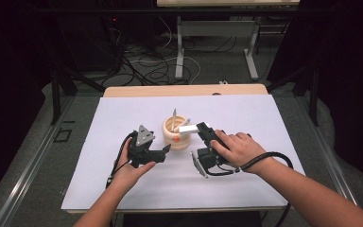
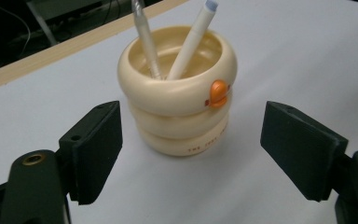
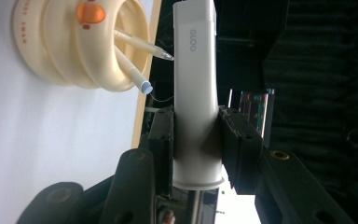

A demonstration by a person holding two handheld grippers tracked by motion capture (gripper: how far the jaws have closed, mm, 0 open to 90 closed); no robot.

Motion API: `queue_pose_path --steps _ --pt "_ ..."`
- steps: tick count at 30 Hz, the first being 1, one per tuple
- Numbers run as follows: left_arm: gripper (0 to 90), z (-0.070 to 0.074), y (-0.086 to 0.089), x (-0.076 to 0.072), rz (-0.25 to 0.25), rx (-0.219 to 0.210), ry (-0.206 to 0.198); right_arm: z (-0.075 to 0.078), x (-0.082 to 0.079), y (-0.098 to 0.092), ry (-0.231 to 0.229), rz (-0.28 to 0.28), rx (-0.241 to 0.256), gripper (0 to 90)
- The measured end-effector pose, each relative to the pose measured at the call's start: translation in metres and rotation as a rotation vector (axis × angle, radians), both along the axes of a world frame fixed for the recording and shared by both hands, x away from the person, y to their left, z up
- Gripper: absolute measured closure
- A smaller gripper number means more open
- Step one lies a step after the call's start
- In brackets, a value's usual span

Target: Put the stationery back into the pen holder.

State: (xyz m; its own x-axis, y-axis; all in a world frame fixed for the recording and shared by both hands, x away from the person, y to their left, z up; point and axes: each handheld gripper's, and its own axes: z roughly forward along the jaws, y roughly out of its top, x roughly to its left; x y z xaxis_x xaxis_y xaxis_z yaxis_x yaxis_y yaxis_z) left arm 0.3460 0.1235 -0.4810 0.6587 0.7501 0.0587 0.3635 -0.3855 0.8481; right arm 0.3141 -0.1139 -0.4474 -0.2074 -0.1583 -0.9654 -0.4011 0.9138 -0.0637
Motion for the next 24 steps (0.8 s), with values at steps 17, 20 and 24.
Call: queue_pose_path --steps 17,20,24 --pt "30.7 0.019 -0.021 -0.011 -0.128 0.014 0.023 -0.005 -0.01 -0.002 -0.013 0.07 -0.172 67.5" --pt "32.0 0.021 -0.024 -0.013 -0.146 0.024 0.024 -0.007 -0.012 0.0 -0.011 0.084 -0.196 67.5" --pt "32.7 0.024 -0.028 -0.013 -0.177 0.053 0.028 -0.01 -0.013 0.0 0.003 0.078 -0.22 67.5"
